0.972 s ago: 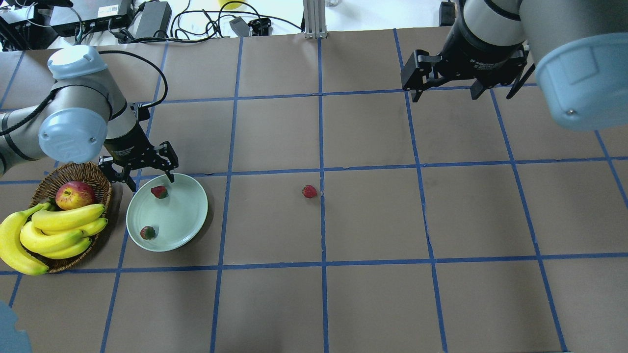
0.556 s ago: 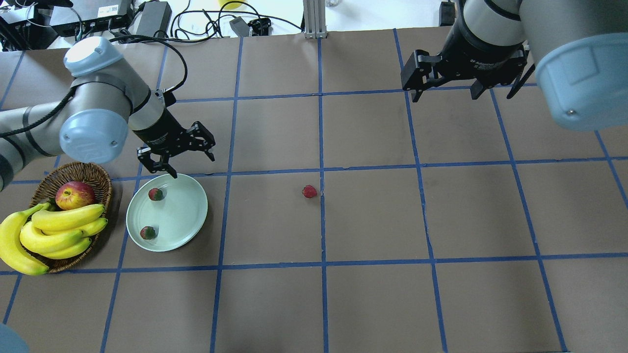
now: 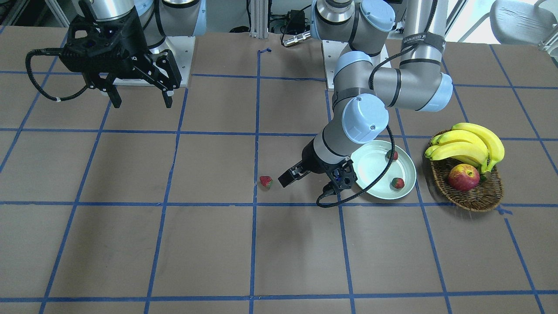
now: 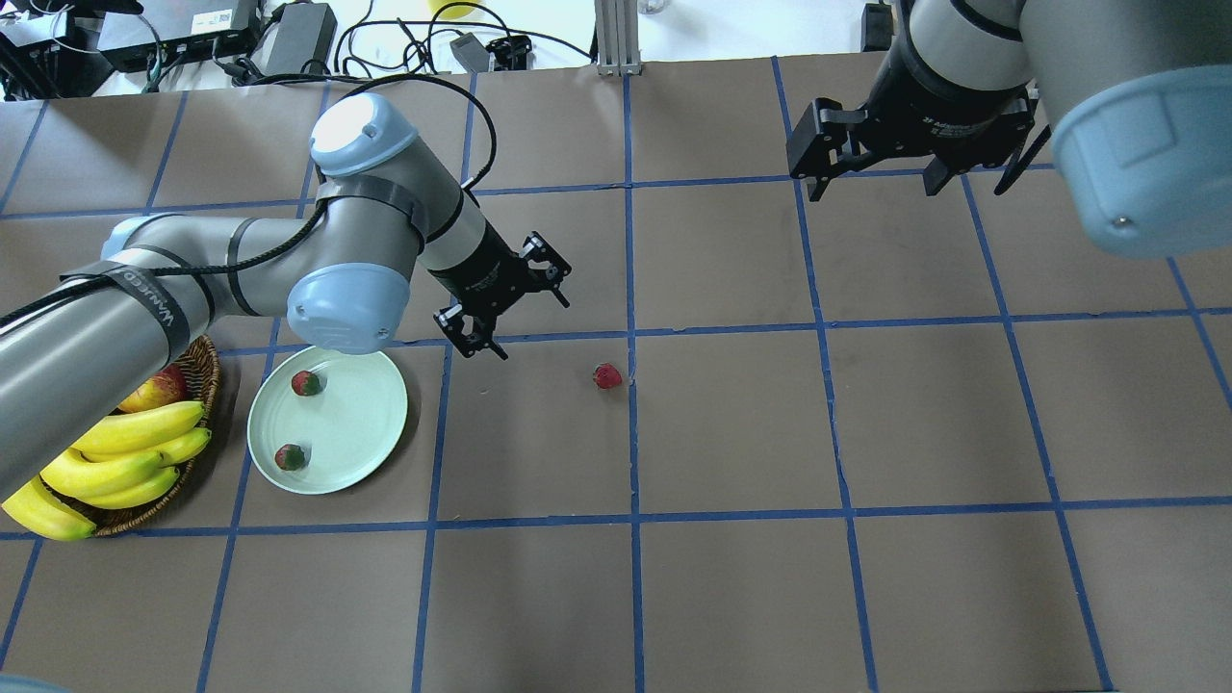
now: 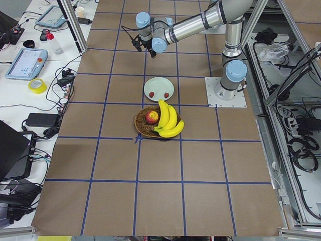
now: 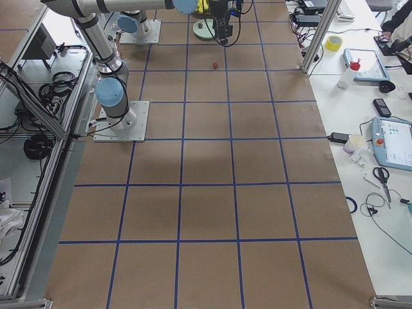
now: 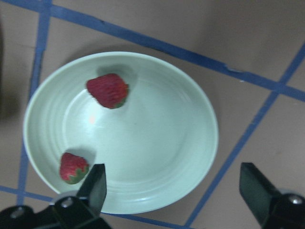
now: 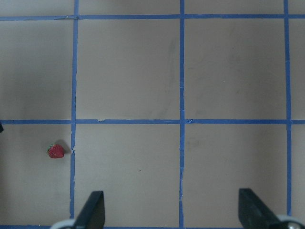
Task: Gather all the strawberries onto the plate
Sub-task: 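Move the left gripper to the last strawberry, then grasp the last strawberry with the left gripper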
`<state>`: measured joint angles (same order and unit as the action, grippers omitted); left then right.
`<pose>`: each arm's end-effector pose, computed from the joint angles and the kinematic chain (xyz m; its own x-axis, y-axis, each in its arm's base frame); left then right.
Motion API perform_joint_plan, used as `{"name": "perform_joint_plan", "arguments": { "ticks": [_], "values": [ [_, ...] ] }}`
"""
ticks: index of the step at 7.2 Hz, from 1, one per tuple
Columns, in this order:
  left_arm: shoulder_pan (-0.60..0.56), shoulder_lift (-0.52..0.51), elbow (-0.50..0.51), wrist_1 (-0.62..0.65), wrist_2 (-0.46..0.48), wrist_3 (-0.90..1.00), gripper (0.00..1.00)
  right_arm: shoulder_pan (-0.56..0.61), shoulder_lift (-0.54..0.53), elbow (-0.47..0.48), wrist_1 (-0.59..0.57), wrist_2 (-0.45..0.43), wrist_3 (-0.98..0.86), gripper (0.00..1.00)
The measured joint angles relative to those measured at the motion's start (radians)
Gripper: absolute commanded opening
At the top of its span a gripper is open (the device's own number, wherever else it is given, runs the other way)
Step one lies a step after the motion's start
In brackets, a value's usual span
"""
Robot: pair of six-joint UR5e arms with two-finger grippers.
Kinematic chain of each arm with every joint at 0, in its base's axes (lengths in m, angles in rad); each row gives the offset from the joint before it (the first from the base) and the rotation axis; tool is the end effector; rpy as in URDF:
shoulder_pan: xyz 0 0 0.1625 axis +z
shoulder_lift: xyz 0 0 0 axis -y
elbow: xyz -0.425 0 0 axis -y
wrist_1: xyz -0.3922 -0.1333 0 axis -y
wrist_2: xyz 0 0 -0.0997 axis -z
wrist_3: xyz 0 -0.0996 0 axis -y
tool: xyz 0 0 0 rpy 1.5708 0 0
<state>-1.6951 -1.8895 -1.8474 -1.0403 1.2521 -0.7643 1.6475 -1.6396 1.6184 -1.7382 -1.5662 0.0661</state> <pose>-0.2316 -0.5266 0.2453 -0.7677 -0.6148 0.1809 -0.5645 0.7823 0.2631 0.1701 -0.4678 0.5157 -0.9998 -0.0126 -0.0169 -0.0093 0.9824 -0.1868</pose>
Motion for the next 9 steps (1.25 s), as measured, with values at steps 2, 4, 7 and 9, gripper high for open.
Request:
{"name": "perform_joint_plan", "arguments": {
  "ticks": [2, 4, 7, 9],
  "values": [
    [-0.053, -0.056, 0.0, 0.051, -0.021, -0.106, 0.99, 0.0, 0.0, 0.0, 0.0, 0.0, 0.0, 1.0],
    [-0.08, -0.106, 0.0, 0.098, -0.024, -0.155, 0.97, 0.0, 0.0, 0.0, 0.0, 0.001, -0.001, 1.0],
    [-0.096, -0.145, -0.001, 0.108, -0.023, -0.17, 0.23, 0.0, 0.0, -0.001, 0.0, 0.001, -0.002, 1.0],
    [-0.104, -0.151, 0.002, 0.108, -0.021, -0.189, 0.0, 0.0, -0.002, 0.0, 0.002, 0.0, 0.002, 1.0]
  ]
}}
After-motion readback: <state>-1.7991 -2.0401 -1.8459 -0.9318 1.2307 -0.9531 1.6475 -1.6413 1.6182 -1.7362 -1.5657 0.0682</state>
